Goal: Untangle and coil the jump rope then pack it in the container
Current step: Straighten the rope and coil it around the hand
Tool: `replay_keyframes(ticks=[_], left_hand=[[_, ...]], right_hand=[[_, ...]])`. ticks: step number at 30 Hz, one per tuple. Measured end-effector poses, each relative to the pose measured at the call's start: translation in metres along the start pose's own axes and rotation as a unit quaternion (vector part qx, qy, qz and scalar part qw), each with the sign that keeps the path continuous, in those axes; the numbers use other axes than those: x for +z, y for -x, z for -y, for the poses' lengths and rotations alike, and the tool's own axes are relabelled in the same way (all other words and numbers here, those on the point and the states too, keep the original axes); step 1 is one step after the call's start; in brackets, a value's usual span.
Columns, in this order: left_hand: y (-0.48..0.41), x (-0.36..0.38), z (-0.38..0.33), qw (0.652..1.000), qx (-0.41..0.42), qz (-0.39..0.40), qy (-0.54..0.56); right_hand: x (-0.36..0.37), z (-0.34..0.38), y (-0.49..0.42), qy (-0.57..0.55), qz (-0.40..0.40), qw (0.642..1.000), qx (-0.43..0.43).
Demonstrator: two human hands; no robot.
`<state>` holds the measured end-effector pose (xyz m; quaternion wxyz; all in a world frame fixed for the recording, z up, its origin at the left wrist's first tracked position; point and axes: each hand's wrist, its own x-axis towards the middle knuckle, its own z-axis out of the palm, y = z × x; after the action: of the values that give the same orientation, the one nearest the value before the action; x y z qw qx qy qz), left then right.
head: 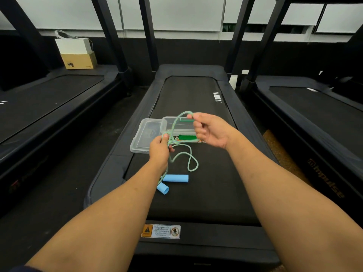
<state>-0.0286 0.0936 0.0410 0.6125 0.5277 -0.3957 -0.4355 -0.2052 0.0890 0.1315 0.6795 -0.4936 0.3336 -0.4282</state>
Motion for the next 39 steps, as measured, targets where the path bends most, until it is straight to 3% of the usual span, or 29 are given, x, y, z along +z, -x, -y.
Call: replay_keyframes(ticks=[4,10,14,16,19,21,22,24,25,26,28,30,32,37,39], left_hand=[[0.005,0.01,-0.009,0.995,0.062,0.043,-0.068],[0.012,0.018,-0.014,0.975,0.105,0.036,-0.194],[0.01,0.012,-0.013,0.964,0.129,0.049,-0.225],[0.011,0.008,-0.008,0.963,0.119,0.054,-0.237],[0.009,-0.002,0.003,0.976,0.066,0.027,-0.204],[0.006,-0.009,0.008,0.989,0.022,0.013,-0.146],[0.005,-0.012,0.009,0.992,0.009,0.008,-0.126],[0.002,-0.015,0.007,0.992,0.01,-0.001,-0.125],[0.002,-0.014,0.004,0.991,0.02,-0.003,-0.132],[0.002,-0.013,0.001,0.99,0.029,-0.004,-0.141],[0.004,-0.007,-0.005,0.987,0.054,0.001,-0.152],[0.008,0.001,-0.012,0.982,0.089,0.015,-0.168],[0.012,0.009,-0.017,0.973,0.125,0.03,-0.194],[0.016,0.01,-0.018,0.954,0.15,0.056,-0.254],[0.014,0.008,-0.018,0.955,0.139,0.062,-0.255]], right_hand=[[-0.001,-0.013,0.002,0.295,-0.054,0.948,0.105],[0.018,-0.011,-0.009,0.318,-0.059,0.946,-0.026],[0.032,0.005,-0.004,0.515,-0.034,0.856,0.003],[0.037,0.012,-0.002,0.474,-0.049,0.879,0.005],[0.04,0.031,0.0,0.176,-0.044,0.983,-0.041],[0.034,0.044,0.001,0.013,-0.055,0.995,-0.084],[0.028,0.047,0.002,-0.017,-0.067,0.993,-0.095],[0.015,0.045,0.004,0.063,-0.109,0.989,-0.079],[0.008,0.042,0.004,0.187,-0.134,0.971,-0.059],[0.004,0.039,0.005,0.334,-0.151,0.93,-0.036],[0.003,0.033,0.001,0.564,-0.15,0.812,-0.032],[0.018,0.024,-0.004,0.675,-0.123,0.724,-0.07],[0.033,0.01,-0.011,0.737,-0.076,0.667,-0.084],[0.045,-0.014,-0.015,0.795,-0.053,0.603,-0.041],[0.045,-0.013,-0.012,0.777,-0.051,0.621,-0.085]])
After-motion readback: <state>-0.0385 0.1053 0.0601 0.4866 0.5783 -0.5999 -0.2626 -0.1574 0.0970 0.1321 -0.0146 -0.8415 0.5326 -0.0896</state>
